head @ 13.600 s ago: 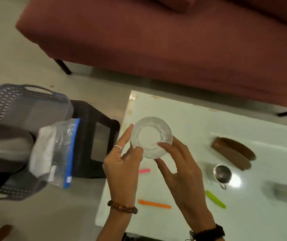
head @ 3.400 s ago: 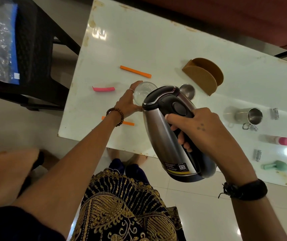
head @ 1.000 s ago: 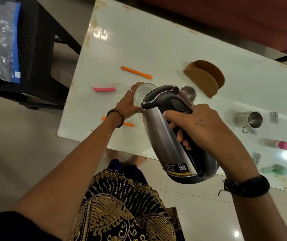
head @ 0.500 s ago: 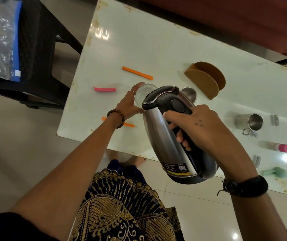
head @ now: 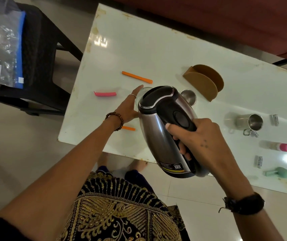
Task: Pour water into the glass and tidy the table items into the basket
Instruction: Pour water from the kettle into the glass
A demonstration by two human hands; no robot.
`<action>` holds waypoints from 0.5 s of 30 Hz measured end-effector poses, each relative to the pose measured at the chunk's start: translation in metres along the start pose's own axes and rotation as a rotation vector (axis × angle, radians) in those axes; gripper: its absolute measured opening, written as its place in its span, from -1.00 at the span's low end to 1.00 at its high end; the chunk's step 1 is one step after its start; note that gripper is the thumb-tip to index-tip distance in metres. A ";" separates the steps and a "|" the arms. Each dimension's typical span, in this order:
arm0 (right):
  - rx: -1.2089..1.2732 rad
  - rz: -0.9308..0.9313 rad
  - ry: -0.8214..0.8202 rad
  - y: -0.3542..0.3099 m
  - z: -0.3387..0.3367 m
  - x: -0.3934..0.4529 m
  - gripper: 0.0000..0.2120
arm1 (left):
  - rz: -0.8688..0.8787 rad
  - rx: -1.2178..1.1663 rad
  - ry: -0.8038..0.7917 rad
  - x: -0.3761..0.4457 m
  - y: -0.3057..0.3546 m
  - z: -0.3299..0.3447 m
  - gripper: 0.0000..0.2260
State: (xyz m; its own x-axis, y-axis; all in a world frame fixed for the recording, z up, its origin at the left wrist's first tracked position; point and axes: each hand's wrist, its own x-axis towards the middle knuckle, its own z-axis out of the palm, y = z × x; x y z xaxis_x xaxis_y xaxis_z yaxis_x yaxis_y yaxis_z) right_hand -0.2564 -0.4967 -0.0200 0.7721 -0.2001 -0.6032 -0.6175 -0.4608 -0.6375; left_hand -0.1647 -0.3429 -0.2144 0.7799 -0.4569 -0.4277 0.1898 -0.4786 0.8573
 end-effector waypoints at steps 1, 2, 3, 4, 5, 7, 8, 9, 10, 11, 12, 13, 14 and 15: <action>0.006 -0.024 0.018 -0.001 0.002 -0.005 -0.71 | -0.003 0.018 -0.001 -0.003 0.000 -0.003 -0.23; 0.006 -0.063 0.030 -0.003 0.005 -0.011 -0.68 | -0.011 0.027 0.023 -0.008 0.001 -0.008 -0.25; 0.006 -0.103 0.039 -0.007 0.007 -0.017 -0.64 | -0.016 0.026 0.074 -0.015 0.002 -0.013 -0.30; 0.012 -0.135 0.044 -0.012 0.010 -0.023 -0.60 | -0.001 0.028 0.147 -0.023 0.002 -0.021 -0.39; 0.024 -0.156 0.043 -0.019 0.013 -0.028 -0.58 | 0.026 0.033 0.226 -0.035 0.003 -0.030 -0.52; 0.056 -0.171 0.036 -0.038 0.023 -0.037 -0.56 | 0.067 0.023 0.350 -0.062 0.007 -0.052 -0.78; 0.078 -0.180 0.028 -0.048 0.029 -0.041 -0.58 | 0.083 0.019 0.386 -0.075 0.011 -0.064 -0.86; 0.096 -0.198 0.016 -0.061 0.037 -0.044 -0.60 | 0.095 0.017 0.423 -0.089 0.014 -0.080 -0.83; 0.111 -0.217 0.003 -0.074 0.046 -0.047 -0.62 | 0.101 0.010 0.459 -0.103 0.017 -0.097 -0.79; 0.123 -0.237 -0.009 -0.089 0.057 -0.049 -0.62 | 0.105 0.003 0.496 -0.116 0.019 -0.116 -0.78; 0.133 -0.257 -0.024 -0.105 0.069 -0.051 -0.62 | 0.118 0.007 0.528 -0.129 0.019 -0.136 -0.81; 0.143 -0.282 -0.040 -0.119 0.079 -0.052 -0.61 | 0.128 0.019 0.559 -0.139 0.019 -0.153 -0.86; 0.155 -0.318 -0.061 -0.136 0.093 -0.053 -0.60 | 0.133 0.029 0.606 -0.150 0.017 -0.174 -0.88; 0.175 -0.347 -0.081 -0.152 0.109 -0.053 -0.60 | 0.131 0.034 0.661 -0.160 0.014 -0.196 -0.84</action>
State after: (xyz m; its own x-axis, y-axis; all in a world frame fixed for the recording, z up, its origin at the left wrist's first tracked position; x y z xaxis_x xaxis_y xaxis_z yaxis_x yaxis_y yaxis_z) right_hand -0.2197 -0.3216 0.0570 0.9295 0.0139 -0.3686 -0.3433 -0.3330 -0.8782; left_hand -0.1702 -0.1293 -0.0776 0.9982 0.0374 -0.0463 0.0585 -0.4788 0.8760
